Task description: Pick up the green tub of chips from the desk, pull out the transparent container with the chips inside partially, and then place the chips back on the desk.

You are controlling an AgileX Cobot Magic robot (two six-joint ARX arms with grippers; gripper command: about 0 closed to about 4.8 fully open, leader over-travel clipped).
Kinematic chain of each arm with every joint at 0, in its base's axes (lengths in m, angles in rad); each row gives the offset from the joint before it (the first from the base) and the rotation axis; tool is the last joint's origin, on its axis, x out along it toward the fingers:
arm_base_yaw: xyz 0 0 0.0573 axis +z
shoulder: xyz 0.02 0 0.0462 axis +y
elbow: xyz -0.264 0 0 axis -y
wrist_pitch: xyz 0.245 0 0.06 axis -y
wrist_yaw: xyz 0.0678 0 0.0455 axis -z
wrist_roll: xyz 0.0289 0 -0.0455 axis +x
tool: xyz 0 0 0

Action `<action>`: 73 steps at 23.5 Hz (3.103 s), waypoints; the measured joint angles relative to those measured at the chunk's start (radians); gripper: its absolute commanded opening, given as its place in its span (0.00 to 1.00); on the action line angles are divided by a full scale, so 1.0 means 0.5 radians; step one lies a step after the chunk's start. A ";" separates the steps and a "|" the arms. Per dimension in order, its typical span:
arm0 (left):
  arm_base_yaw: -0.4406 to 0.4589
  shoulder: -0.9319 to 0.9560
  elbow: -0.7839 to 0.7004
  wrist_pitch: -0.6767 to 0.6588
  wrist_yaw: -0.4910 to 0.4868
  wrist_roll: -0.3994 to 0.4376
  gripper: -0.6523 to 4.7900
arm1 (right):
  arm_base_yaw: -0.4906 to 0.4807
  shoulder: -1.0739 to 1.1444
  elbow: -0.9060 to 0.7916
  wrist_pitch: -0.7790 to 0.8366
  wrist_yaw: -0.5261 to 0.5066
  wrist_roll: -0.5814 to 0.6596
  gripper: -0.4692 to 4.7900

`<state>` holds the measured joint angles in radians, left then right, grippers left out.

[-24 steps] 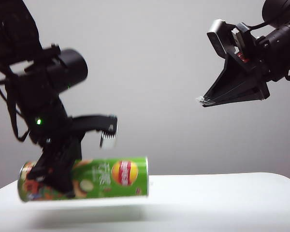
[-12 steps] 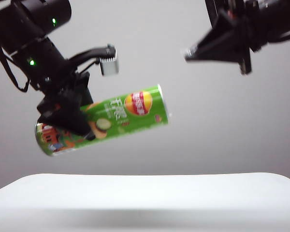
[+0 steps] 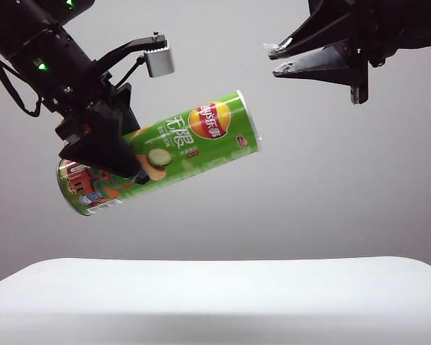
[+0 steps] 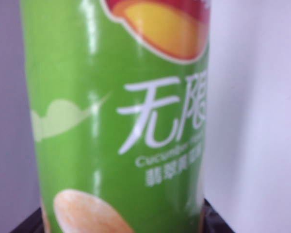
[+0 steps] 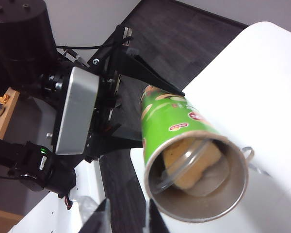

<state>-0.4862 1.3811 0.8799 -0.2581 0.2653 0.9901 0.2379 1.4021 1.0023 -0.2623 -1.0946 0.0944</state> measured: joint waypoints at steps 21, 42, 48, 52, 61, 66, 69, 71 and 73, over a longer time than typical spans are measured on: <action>-0.063 -0.003 0.000 0.255 -0.085 -0.046 0.73 | 0.002 0.166 0.001 0.389 0.003 0.504 0.27; -0.063 -0.003 0.000 0.290 0.024 -0.046 0.73 | 0.034 0.264 0.000 0.627 0.054 0.698 0.27; -0.063 -0.003 0.000 0.335 0.037 -0.053 0.66 | 0.050 0.264 0.000 0.667 0.049 0.747 0.32; -0.063 -0.003 -0.001 0.337 0.040 -0.064 0.66 | 0.088 0.265 0.000 0.667 0.028 0.751 0.24; -0.061 -0.003 -0.002 0.321 0.031 -0.083 0.66 | 0.095 0.266 0.000 0.664 0.040 0.727 0.12; -0.061 -0.003 -0.002 0.298 0.031 -0.085 0.69 | 0.096 0.266 0.000 0.651 0.060 0.713 0.12; -0.061 -0.003 -0.002 0.279 0.031 -0.085 0.69 | 0.098 0.266 -0.001 0.649 0.071 0.672 0.12; -0.061 -0.003 -0.001 0.269 0.031 -0.087 0.69 | 0.097 0.266 -0.001 0.643 0.088 0.664 0.12; -0.061 -0.003 0.000 0.253 0.031 -0.089 0.69 | 0.087 0.266 -0.002 0.632 0.094 0.660 0.12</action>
<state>-0.5167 1.3796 0.8799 -0.1318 0.2810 0.9455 0.2813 1.5349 1.0016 0.0536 -1.0477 0.4244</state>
